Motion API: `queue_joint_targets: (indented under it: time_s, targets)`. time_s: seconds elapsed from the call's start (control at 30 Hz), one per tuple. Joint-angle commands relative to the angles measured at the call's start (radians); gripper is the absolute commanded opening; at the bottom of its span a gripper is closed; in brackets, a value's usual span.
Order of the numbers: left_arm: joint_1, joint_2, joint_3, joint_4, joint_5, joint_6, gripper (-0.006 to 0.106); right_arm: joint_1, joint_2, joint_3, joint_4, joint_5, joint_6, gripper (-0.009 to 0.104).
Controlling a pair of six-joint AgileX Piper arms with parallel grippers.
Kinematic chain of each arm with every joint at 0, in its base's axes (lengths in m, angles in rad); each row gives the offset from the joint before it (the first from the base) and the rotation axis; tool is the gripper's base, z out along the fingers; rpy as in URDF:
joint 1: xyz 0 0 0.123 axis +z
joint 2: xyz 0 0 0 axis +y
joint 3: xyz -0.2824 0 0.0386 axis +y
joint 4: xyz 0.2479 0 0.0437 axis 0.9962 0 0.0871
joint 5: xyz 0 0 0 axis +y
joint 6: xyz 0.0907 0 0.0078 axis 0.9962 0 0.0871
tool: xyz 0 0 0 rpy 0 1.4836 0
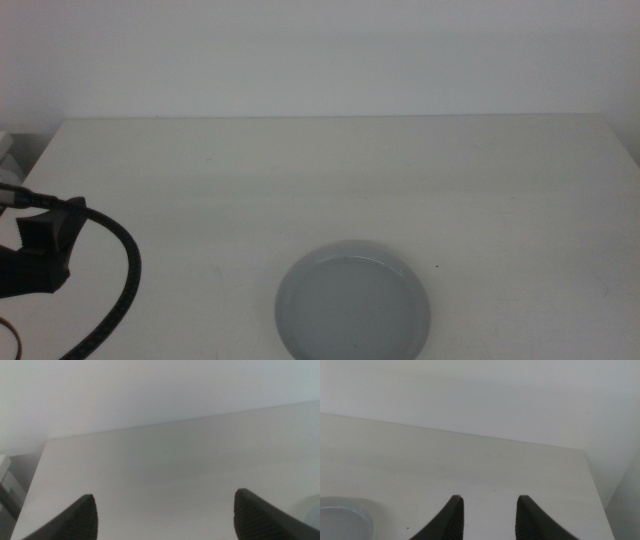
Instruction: Stack the three bowls on top of each other.
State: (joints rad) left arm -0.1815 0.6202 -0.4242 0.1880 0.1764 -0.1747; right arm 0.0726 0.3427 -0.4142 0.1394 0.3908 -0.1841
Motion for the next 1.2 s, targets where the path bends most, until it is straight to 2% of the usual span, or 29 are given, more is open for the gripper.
queue_joint_targets:
  time_s: [0.0,0.27,0.47,0.6,0.77,0.9,1.17]
  targets:
    - [0.001,-0.001,-0.025,0.002,-0.048,-0.008,0.097,0.003,0.009,-0.024,0.000,-0.071,-0.008,0.029]
    - [0.001,-0.001,-0.025,0.002,-0.023,-0.008,0.097,0.003,0.009,-0.024,0.000,-0.071,-0.008,0.029]
    - [0.001,-0.178,0.013,0.005,-0.009,-0.007,0.097,0.002,0.007,-0.002,0.001,-0.079,-0.009,0.029]
    - [0.002,-0.322,0.102,-0.039,-0.008,-0.007,0.097,-0.002,-0.038,0.060,-0.005,-0.072,-0.009,0.029]
    - [0.002,-0.521,0.259,-0.089,-0.009,-0.007,0.097,-0.022,-0.211,0.188,-0.061,-0.071,-0.009,0.029]
    - [0.002,-0.641,0.383,-0.123,-0.009,-0.007,0.097,-0.030,-0.307,0.275,-0.064,-0.071,-0.009,0.029]
    - [0.002,-0.641,0.451,-0.124,-0.043,-0.007,0.097,-0.030,-0.380,0.381,-0.067,-0.071,-0.009,0.029]
